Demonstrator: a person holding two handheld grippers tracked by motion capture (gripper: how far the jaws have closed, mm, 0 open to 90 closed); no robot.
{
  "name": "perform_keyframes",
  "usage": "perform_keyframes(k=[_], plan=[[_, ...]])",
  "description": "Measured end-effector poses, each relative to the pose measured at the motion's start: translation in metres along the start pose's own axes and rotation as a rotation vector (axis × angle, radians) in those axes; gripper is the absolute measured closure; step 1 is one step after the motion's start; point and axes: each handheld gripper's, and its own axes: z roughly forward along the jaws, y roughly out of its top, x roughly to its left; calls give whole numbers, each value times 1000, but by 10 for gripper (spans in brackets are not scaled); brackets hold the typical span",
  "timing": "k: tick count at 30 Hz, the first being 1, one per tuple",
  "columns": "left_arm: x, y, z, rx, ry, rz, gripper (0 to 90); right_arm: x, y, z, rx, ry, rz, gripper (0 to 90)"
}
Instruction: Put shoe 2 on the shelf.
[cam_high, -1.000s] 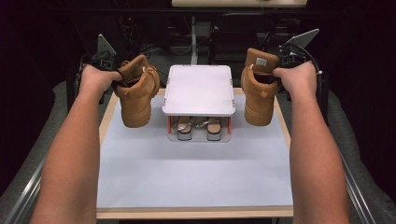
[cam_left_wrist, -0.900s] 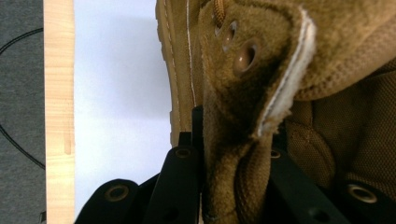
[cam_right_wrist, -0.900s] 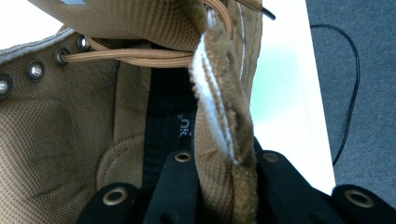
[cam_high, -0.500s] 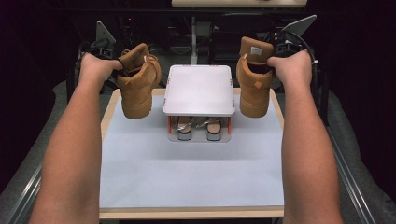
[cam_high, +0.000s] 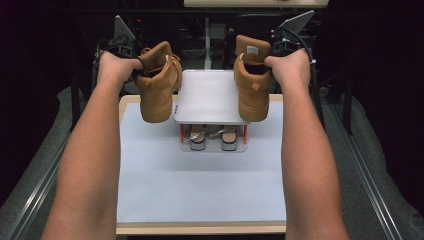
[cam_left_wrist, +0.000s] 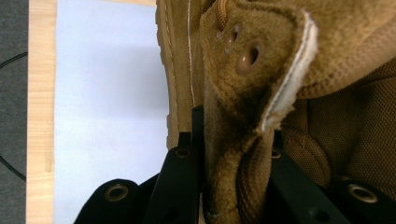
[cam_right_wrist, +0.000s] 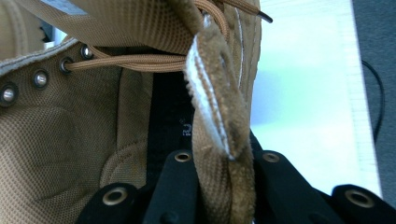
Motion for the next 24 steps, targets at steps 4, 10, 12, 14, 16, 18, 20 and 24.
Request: perform_keyframes(k=[4, 10, 12, 14, 16, 18, 20, 24], plan=[[-13, 1, 2, -12, -13, 0, 838, 9, -1, 8, -4, 4, -12, 845], [-36, 3, 7, -20, -32, 14, 837, 16, -2, 15, -8, 16, -20, 845], [-45, 4, 12, -19, -36, 18, 837, 18, -2, 17, -18, 24, -14, 844], [-51, 4, 16, -20, -38, 22, 836, 20, -2, 18, -23, 28, -15, 844], [-57, 5, 19, -30, -48, 24, 836, 21, -2, 20, -25, 31, -15, 844], [-62, 6, 23, -34, -56, 20, 836, 24, -1, 22, -21, 39, -13, 844], [-66, 6, 27, -48, -59, 16, 836, 25, -1, 25, -29, 47, -14, 844], [-71, 9, 33, -30, -66, 21, 835, 29, 0, 31, -24, 43, -15, 843]])
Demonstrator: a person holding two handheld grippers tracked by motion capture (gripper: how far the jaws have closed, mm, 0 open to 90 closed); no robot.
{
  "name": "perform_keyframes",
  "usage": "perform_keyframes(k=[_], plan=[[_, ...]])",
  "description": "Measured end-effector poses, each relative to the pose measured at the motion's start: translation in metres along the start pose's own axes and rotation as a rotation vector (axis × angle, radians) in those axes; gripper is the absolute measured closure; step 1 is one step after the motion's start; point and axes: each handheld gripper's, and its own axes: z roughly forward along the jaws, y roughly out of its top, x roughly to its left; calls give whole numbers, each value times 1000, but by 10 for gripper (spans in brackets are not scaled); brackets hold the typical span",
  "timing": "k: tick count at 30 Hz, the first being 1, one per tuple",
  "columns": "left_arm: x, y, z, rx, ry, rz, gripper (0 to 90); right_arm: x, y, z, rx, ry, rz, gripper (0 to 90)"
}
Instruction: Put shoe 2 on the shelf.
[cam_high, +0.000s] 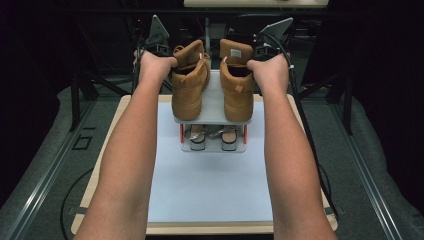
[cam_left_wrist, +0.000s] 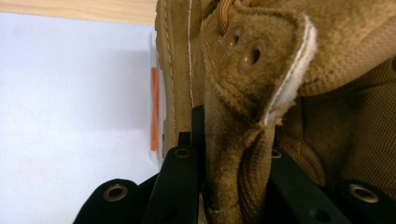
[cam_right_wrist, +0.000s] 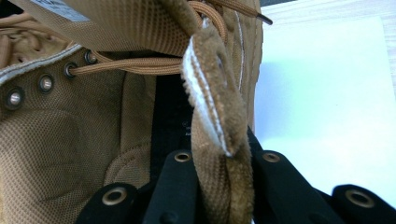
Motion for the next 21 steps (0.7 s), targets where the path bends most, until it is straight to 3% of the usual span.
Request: perform_keyframes(k=[9, 21], plan=[[-3, 1, 8, -22, -12, -34, 831, 1, 3, 9, -8, 5, 14, 842], [-11, -3, 20, -26, -9, -40, 821, 5, 6, 23, 12, 25, 17, 838]])
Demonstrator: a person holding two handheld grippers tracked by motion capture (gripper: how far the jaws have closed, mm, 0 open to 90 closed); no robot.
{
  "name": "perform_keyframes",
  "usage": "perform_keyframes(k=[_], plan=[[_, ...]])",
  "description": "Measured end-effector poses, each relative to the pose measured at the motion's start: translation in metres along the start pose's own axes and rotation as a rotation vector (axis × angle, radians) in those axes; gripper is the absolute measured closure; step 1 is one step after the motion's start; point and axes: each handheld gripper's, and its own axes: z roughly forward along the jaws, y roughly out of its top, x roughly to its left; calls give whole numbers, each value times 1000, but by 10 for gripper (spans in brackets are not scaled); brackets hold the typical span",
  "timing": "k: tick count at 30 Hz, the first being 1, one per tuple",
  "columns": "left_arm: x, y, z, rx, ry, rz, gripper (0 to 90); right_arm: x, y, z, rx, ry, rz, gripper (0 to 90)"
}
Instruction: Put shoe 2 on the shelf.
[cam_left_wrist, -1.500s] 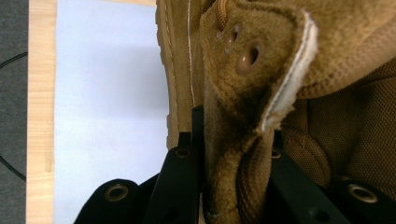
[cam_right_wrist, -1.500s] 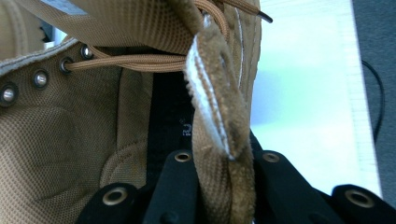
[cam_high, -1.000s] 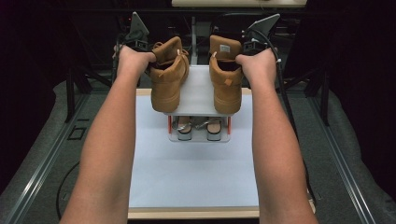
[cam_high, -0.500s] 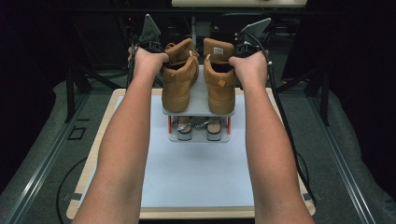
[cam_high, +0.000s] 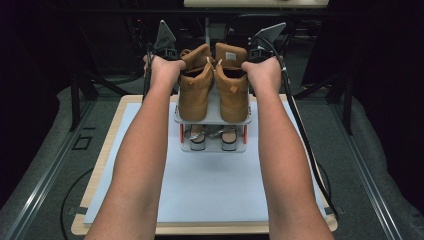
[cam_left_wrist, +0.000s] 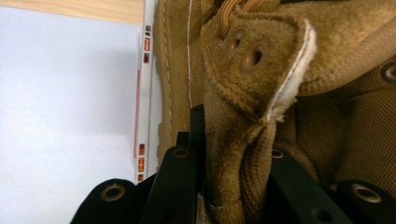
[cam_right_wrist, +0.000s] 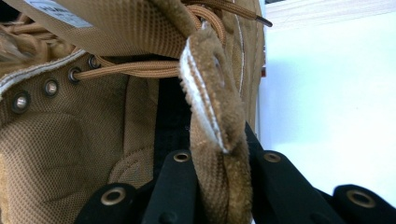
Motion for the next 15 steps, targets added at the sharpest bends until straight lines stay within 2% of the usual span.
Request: perform_keyframes(k=[4, 6, 9, 15], plan=[[2, -3, 1, 8, 5, 18, 800, 2, 0, 4, -1, -6, -15, 824], [-2, -4, 2, 3, 29, 43, 791, 2, 0, 3, 9, -15, -34, 806], [-2, -5, 1, 4, 39, 65, 772, 5, -2, 3, -12, -24, -47, 774], [-1, -5, 0, -1, 31, 88, 719, 6, -5, 0, -27, -33, -79, 720]])
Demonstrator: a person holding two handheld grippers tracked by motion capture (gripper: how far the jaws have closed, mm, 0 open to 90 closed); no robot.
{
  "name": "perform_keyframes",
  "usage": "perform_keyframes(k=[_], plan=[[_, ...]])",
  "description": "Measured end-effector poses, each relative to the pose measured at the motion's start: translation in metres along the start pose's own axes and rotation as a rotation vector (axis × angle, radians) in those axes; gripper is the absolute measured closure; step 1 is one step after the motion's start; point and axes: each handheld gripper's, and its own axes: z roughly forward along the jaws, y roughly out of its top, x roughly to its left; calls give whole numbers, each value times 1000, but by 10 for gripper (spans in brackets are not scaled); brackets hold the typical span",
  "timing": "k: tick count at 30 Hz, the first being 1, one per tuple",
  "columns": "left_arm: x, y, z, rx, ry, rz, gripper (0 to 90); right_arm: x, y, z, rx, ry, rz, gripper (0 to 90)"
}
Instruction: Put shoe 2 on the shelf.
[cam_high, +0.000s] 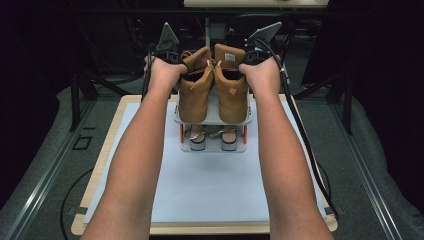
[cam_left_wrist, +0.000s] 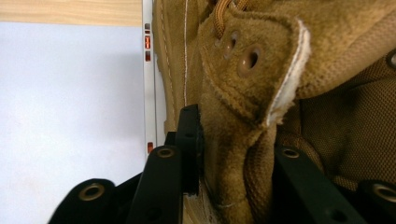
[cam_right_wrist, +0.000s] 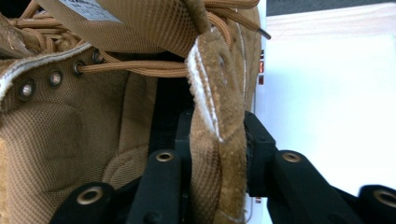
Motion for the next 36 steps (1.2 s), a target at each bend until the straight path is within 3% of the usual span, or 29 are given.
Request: perform_keyframes(k=[9, 15, 25, 36], plan=[[2, 0, -4, -37, 21, 14, 562, -2, -2, -2, -35, -32, -77, 554], [1, -2, -5, -61, 25, 38, 475, -1, -4, -6, -45, -36, -109, 535], [-1, -4, -7, -65, 37, 81, 424, 2, -6, -9, -74, -11, -134, 495], [-2, -6, -9, -58, 35, 93, 424, 4, -6, -12, -77, -6, -146, 491]])
